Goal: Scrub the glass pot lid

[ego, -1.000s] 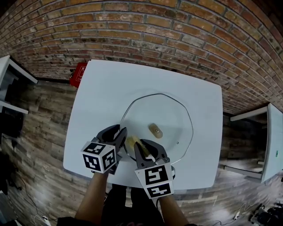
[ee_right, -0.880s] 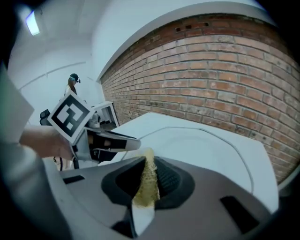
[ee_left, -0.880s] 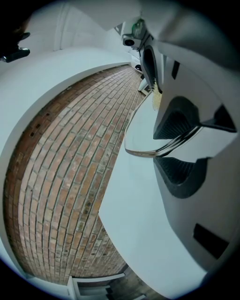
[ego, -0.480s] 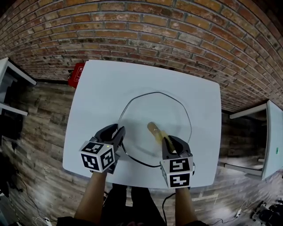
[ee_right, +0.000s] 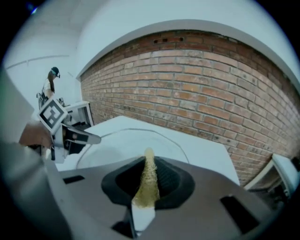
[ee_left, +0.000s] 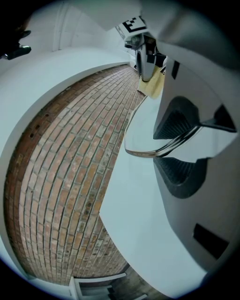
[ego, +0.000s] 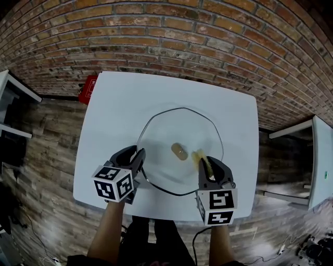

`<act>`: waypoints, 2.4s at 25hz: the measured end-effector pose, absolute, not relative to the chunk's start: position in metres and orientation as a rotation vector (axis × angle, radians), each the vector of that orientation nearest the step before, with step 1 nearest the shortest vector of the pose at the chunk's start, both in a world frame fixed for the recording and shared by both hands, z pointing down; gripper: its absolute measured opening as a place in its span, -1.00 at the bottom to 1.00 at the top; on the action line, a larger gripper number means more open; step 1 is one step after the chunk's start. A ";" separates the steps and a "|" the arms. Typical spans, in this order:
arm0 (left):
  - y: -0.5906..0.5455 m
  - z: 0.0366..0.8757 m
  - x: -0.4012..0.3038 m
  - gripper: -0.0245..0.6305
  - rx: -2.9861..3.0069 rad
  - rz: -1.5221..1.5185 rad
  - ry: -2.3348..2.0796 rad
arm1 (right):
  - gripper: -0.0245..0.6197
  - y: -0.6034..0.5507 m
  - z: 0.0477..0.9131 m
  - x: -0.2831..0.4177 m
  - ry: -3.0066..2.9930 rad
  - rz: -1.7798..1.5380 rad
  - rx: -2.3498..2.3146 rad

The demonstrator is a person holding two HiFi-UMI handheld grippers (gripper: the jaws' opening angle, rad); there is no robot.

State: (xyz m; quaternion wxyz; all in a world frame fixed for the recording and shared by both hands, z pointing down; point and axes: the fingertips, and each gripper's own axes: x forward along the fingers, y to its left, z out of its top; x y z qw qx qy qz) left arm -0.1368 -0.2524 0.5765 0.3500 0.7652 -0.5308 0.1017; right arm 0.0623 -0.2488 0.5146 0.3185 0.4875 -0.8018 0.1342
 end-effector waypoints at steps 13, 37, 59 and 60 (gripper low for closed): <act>-0.254 0.577 -0.136 -0.55 1.980 0.260 -1.382 | -0.74 -0.180 0.521 -0.069 -2.315 0.441 0.872; -0.254 0.577 -0.136 -0.55 1.978 0.268 -1.393 | -0.74 -0.216 0.550 0.077 -1.976 0.473 1.199; -0.254 0.508 -0.148 -0.58 2.213 0.217 -1.589 | -0.74 -0.228 0.501 0.076 -2.181 0.330 1.432; -0.253 0.504 -0.147 -0.58 2.226 0.224 -1.592 | -0.74 -0.229 0.496 0.076 -2.191 0.321 1.450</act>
